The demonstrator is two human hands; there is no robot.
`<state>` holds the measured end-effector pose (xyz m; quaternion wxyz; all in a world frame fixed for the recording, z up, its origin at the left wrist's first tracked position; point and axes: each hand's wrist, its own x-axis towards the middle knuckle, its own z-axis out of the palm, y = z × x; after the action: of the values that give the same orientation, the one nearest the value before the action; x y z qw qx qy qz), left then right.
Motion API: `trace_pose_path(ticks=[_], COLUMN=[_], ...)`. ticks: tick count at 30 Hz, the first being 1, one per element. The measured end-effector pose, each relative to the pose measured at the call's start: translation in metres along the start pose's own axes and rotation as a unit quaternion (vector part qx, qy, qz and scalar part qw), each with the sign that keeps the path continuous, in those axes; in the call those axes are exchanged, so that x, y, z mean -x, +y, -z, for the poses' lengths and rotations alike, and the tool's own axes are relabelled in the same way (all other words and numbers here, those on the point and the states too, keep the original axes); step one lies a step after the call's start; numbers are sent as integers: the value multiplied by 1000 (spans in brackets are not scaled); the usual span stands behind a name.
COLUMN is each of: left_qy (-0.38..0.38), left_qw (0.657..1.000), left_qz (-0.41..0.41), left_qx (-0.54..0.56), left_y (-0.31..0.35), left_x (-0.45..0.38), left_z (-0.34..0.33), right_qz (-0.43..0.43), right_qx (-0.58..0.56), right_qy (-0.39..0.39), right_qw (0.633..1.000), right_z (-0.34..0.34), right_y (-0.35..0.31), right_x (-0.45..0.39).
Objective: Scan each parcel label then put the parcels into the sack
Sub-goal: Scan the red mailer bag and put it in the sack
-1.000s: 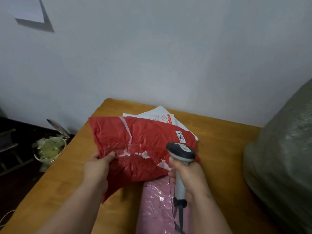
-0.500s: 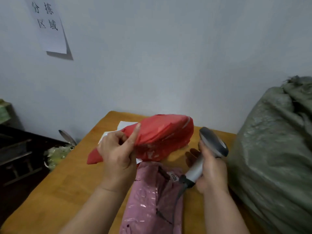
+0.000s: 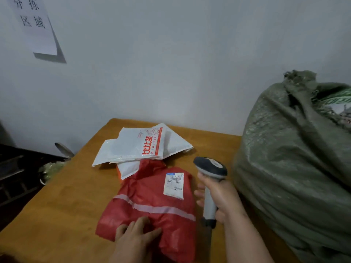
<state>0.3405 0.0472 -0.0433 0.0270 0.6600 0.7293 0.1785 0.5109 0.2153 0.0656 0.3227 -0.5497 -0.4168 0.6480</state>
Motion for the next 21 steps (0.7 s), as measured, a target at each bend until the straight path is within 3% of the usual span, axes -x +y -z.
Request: trace_pose_path(ticks=[3, 6, 11, 14, 16, 21], left_qy=[-19, 18, 26, 36, 33, -5], left_qw=[999, 988, 929, 871, 845, 826], left_qz=[27, 146, 363, 474, 514, 540], left_qx=[12, 51, 71, 121, 146, 163], left_y=[0, -7, -33, -45, -50, -52], left_x=[6, 9, 2, 1, 3, 5], left_z=[-4, -7, -5, -7, -11, -20], right_qz=[-11, -26, -52, -62, -65, -73], right_qx=[48, 54, 38, 24, 22, 32], right_qy=[6, 14, 33, 45, 47, 32], right_qw=[999, 998, 997, 997, 997, 996], right_z=[-3, -8, -14, -12, -10, -5], right_y=[20, 39, 61, 69, 69, 69], right_x=[3, 5, 10, 14, 16, 20])
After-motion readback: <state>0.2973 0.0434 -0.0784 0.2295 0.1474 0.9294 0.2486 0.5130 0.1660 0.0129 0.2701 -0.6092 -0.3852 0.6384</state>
